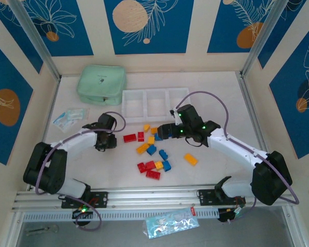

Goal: Sort the legos into containers by color
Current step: Pick up the lego from the center of the table, then place the lego in the container.

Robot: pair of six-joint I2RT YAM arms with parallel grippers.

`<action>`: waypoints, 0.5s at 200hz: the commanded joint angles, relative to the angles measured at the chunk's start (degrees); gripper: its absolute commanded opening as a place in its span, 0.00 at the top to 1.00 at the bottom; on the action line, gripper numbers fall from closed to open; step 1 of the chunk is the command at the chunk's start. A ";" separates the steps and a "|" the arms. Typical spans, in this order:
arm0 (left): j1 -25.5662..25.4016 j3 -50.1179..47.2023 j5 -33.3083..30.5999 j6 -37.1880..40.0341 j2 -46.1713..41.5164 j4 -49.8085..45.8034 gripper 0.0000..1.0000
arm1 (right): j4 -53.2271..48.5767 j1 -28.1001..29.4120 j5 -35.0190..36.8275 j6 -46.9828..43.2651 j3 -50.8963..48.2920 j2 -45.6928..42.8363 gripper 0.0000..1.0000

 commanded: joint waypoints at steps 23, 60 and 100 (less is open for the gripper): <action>-1.15 4.59 0.74 -2.56 -8.41 -4.78 0.85 | 0.73 -1.43 -4.98 0.11 -0.50 -2.28 0.01; -3.63 12.38 0.14 -3.61 -7.72 -5.24 0.86 | 1.56 -1.68 -6.81 0.95 0.62 -0.84 0.01; -5.50 23.96 -0.74 -1.71 3.22 -4.24 0.87 | 3.14 -4.37 -8.40 2.62 0.90 0.22 0.01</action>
